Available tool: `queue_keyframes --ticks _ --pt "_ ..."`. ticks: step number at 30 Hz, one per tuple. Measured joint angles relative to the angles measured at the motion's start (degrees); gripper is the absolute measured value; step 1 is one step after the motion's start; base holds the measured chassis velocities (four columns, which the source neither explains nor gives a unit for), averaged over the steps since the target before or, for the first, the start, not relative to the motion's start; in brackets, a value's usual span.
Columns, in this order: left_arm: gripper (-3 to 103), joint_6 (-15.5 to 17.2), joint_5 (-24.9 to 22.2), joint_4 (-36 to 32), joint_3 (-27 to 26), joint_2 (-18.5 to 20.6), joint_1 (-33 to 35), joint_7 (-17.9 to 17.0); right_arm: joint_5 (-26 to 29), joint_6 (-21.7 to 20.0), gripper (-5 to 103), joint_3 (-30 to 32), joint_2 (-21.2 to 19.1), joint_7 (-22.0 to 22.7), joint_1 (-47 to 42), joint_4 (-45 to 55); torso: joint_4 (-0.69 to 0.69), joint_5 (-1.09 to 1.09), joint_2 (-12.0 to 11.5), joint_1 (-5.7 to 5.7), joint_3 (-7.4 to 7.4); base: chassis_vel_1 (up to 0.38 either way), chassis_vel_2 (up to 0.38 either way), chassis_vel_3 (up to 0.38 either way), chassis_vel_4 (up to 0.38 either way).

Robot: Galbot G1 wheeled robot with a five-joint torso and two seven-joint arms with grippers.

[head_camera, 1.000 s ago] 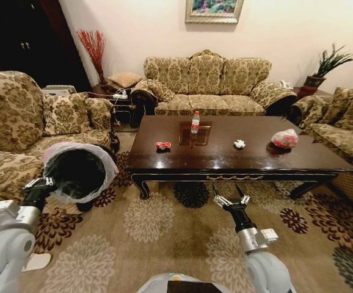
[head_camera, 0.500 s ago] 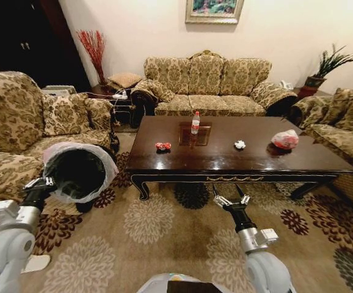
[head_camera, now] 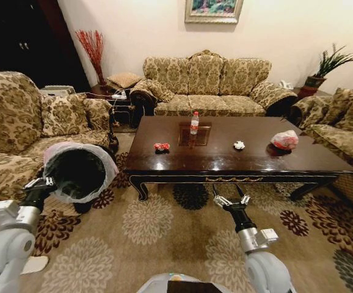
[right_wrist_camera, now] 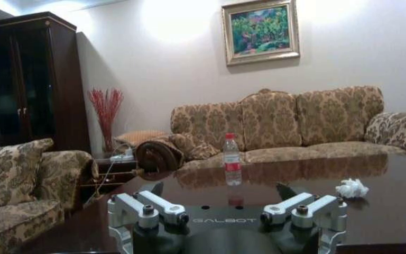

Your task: Move to the front of the table and place the trash on the table into the trash bin.

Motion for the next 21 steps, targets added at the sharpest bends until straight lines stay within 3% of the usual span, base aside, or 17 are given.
queue_keyframes --ticks 21 --pt "0 0.00 0.00 0.00 0.00 0.00 0.00 0.01 0.00 0.00 100 0.00 0.00 0.00 -0.01 0.00 0.00 0.01 0.02 -0.01 0.00 -0.027 -0.014 0.024 0.011"
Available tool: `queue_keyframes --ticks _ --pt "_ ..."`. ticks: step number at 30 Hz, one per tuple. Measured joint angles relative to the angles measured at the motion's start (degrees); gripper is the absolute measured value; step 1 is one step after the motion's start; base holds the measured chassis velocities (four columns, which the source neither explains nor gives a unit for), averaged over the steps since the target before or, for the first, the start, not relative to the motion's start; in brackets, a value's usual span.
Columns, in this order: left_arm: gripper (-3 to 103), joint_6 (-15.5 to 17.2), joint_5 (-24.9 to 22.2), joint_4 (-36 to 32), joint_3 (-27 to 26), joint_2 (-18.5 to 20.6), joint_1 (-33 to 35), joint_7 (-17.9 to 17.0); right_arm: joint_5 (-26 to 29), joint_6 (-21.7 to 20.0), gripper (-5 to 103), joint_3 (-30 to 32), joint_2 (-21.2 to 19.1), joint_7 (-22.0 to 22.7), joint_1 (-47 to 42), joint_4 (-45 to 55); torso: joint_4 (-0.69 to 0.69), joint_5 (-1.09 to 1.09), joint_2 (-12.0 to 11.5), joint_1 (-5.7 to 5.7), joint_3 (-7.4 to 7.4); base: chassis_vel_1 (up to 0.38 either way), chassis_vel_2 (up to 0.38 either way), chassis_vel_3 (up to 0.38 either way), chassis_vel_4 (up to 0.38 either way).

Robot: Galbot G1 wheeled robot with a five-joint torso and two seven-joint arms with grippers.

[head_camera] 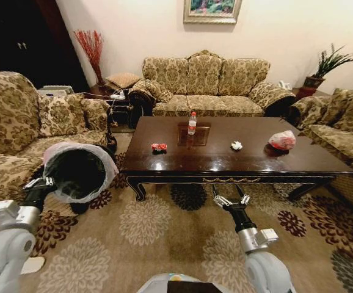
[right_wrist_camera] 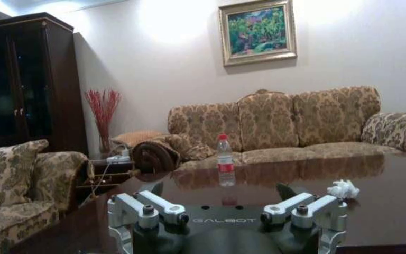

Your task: Move to the front of the table and place the trash on the table into the trash bin.

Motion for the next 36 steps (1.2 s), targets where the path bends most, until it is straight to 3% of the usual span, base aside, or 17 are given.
queue_keyframes --ticks 20,36 --pt "0 0.00 0.00 0.00 0.01 0.00 -0.02 0.01 0.00 0.00 100 0.02 0.00 0.00 0.05 0.00 -0.01 -0.01 -0.02 0.07 0.03 -0.195 0.099 0.186 -0.094" --pt "0 0.00 0.00 0.00 0.00 0.00 0.01 -0.01 0.00 0.00 100 0.00 0.00 -0.01 0.00 0.00 0.00 0.00 0.00 -0.02 -0.01 -0.033 0.044 0.034 -0.049"
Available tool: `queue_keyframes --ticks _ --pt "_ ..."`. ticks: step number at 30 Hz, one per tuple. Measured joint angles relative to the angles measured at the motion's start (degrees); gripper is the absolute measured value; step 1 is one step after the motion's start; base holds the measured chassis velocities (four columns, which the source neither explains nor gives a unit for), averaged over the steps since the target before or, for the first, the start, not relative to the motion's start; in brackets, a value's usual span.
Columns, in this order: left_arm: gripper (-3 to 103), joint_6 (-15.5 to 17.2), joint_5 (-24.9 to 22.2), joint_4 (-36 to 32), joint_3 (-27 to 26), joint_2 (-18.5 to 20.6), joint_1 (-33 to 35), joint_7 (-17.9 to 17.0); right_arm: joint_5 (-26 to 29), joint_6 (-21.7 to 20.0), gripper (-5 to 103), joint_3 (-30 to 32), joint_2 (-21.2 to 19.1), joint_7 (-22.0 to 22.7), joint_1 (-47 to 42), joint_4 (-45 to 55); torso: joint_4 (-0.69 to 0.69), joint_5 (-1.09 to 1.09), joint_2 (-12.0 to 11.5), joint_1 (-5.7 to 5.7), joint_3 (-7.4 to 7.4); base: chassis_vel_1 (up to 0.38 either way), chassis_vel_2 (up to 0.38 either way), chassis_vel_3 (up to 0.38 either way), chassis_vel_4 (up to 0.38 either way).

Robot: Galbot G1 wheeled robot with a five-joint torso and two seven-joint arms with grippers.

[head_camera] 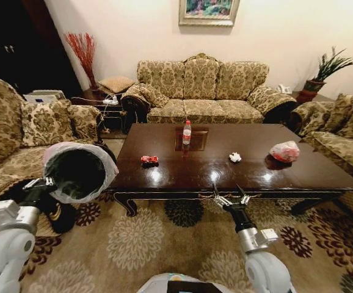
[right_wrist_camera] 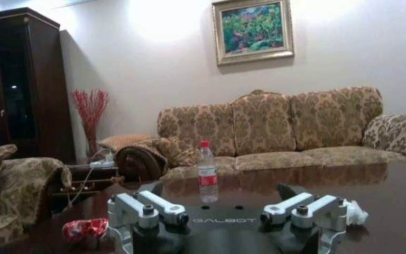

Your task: Move to the front of the table and place the trash on the table into the trash bin.

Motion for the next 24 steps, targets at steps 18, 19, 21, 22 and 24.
queue_keyframes --ticks 18,19,21,22,24 --pt "0 0.00 0.00 0.00 0.00 0.01 -0.01 -0.03 0.00 0.00 100 0.01 0.00 0.00 -0.01 0.00 0.00 0.06 -0.01 -0.02 -0.01 -0.027 0.157 0.035 -0.159" --pt "0 0.00 0.00 0.00 0.00 0.00 -0.01 -0.01 0.00 0.00 100 0.02 0.00 0.00 -0.02 0.00 -0.01 0.04 -0.01 -0.02 -0.01 -0.011 -0.061 -0.011 0.073" --pt "0 0.00 0.00 0.00 0.00 0.00 0.00 0.00 0.00 0.00 100 0.03 0.00 0.00 -0.01 0.00 -0.01 0.02 -0.01 -0.01 -0.01 -0.001 -0.030 -0.005 0.009" --pt "0 0.00 0.00 0.00 0.00 0.00 0.00 0.00 0.00 0.00 100 0.03 0.00 0.00 -0.01 0.00 -0.01 0.02 -0.01 -0.01 -0.01 0.000 0.000 0.000 0.000" --pt "0 0.00 0.00 0.00 0.00 0.00 -0.01 0.00 0.00 0.00 100 0.02 0.00 0.00 0.01 0.00 -0.01 0.00 -0.01 0.02 0.01 0.000 0.000 0.000 0.000"
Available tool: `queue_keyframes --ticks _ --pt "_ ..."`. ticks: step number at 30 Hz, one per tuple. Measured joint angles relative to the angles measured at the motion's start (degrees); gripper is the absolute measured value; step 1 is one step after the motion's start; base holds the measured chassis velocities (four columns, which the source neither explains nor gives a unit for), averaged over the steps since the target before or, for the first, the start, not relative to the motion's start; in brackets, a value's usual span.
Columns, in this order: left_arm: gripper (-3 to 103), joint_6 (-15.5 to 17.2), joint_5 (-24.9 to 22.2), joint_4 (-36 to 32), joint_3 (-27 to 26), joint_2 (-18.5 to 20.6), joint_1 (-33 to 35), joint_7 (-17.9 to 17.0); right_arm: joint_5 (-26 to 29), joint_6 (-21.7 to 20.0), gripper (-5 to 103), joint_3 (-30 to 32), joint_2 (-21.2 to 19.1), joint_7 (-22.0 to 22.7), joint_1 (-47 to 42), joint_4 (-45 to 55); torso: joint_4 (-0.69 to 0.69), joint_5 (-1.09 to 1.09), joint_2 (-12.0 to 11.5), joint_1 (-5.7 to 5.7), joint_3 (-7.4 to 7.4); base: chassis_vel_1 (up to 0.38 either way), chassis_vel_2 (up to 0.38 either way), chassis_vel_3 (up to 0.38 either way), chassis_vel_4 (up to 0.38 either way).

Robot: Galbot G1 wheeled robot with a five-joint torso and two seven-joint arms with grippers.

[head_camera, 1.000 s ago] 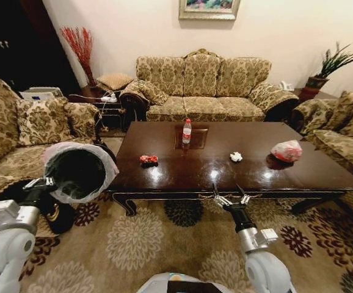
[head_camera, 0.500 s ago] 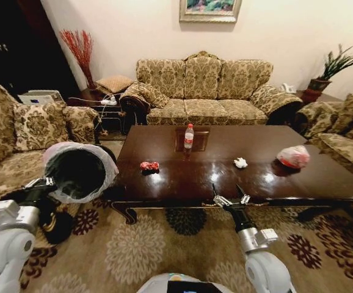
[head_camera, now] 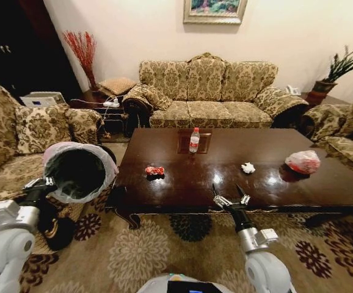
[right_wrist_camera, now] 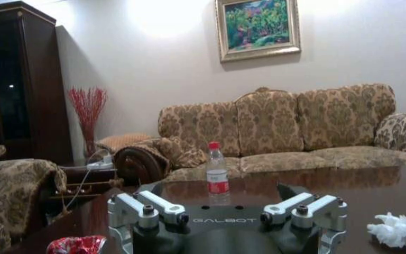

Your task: Move to the front of the table and place the trash on the table into the trash bin.

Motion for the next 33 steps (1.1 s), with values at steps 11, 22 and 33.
queue_keyframes --ticks 11,22,33 --pt "0 0.00 0.00 0.00 0.00 0.00 0.00 0.01 0.21 -0.58 100 -0.05 -0.51 0.17 0.43 0.20 0.00 0.03 0.00 0.01 0.00 0.000 0.000 0.000 0.000" --pt "0 0.00 -0.01 -0.01 0.01 0.00 0.00 0.03 9.39 -12.50 100 -0.28 -11.62 5.77 10.30 9.15 0.00 0.00 -0.01 0.02 0.01 0.000 0.000 0.000 0.000" --pt "0 0.00 0.00 0.00 0.00 0.00 0.00 0.02 17.41 -18.20 100 0.11 -14.70 8.46 13.21 14.27 0.00 0.01 -0.01 0.01 0.00 0.000 0.000 0.000 0.000"
